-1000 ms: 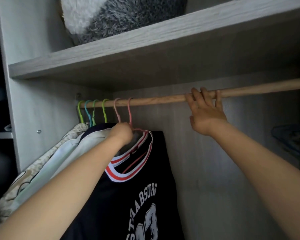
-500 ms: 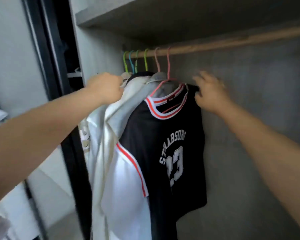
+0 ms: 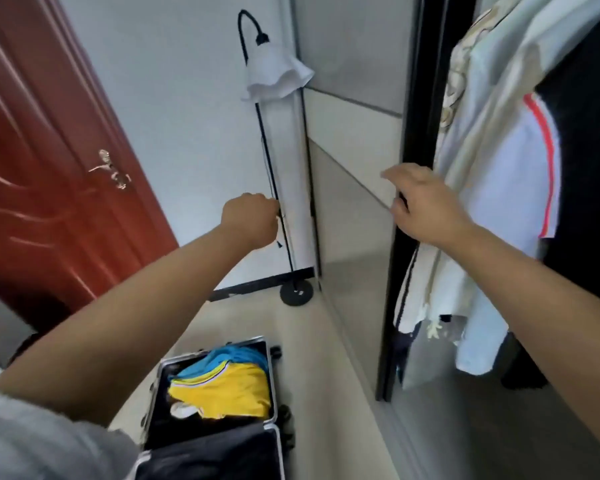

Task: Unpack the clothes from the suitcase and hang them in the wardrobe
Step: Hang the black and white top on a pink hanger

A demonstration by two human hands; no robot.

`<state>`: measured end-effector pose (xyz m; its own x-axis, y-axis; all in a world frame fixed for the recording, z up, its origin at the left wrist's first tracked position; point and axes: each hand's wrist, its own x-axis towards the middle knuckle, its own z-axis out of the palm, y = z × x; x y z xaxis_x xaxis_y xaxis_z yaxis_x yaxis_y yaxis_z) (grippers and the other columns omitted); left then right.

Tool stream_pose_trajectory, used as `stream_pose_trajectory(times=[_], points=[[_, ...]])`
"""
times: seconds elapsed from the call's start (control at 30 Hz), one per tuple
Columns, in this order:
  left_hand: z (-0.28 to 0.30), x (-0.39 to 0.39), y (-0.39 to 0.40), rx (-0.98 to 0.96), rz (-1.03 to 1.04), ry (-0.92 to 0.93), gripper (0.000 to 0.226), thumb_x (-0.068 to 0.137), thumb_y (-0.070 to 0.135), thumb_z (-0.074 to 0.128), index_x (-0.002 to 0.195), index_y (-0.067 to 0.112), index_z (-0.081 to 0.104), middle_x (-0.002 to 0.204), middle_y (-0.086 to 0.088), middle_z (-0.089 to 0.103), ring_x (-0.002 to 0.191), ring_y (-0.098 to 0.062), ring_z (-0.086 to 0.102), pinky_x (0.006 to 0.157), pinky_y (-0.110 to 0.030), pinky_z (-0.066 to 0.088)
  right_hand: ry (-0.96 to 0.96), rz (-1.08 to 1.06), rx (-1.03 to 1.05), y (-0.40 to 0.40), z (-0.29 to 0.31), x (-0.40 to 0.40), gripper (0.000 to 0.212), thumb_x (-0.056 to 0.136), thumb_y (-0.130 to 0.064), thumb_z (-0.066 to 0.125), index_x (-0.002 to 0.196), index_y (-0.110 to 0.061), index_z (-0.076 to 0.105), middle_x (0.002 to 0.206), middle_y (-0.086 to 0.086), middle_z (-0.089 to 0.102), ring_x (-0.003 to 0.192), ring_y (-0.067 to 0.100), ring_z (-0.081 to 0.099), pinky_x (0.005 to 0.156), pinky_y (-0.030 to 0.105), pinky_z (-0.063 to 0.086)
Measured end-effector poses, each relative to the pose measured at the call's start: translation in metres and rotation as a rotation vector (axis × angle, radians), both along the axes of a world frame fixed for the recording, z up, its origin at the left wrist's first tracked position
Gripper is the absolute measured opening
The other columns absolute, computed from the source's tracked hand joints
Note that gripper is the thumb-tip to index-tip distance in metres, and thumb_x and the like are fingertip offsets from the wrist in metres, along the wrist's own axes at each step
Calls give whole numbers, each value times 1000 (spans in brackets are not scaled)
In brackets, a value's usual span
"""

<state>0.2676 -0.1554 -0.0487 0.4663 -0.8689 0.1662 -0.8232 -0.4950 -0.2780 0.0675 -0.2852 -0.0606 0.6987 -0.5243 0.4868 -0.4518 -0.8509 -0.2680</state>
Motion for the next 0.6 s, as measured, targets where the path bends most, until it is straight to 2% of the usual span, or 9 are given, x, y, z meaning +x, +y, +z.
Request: stream_pose_trajectory(times=[0.1,0.2,0.33,0.4,0.6], points=[[-37,40,59,28,81,57,29,97,21,34,114,6,52,112,-12,56,105,-30,53,71,-30,34,73,133,33,53,-33,59,59,76,-14,31,132,0,45,133,22,46,121,36,44,101,39,36],[-80,82,107,82,137,101,28,96,22,36,115,6,50,112,-12,57,103,-31,54,67,-30,33,88,240,102,102,-75,118,48,88,-2,38,135,-5,42,137,14,44,125,29,42,100,33,34],[-155,149,169,143,178,199,31,95,24,37,119,10,50,119,-11,57,110,-31,53,77,-34,42,56,340,210,165,-154,199,47,80,-9,36,121,2,55,119,22,57,107,36,56,90,36,45],[-204,187,203,213,186,271,29,94,22,37,118,11,50,120,-11,56,112,-30,52,82,-34,43,93,325,330,193,-205,243,51,77,-12,34,121,2,56,118,22,58,107,37,57,90,37,46],[-355,280,285,346,246,455,23,94,16,35,110,9,50,115,-11,56,109,-30,51,75,-36,41,350,246,617,270,-370,328,45,87,2,44,131,-4,46,132,17,48,118,35,47,95,39,41]])
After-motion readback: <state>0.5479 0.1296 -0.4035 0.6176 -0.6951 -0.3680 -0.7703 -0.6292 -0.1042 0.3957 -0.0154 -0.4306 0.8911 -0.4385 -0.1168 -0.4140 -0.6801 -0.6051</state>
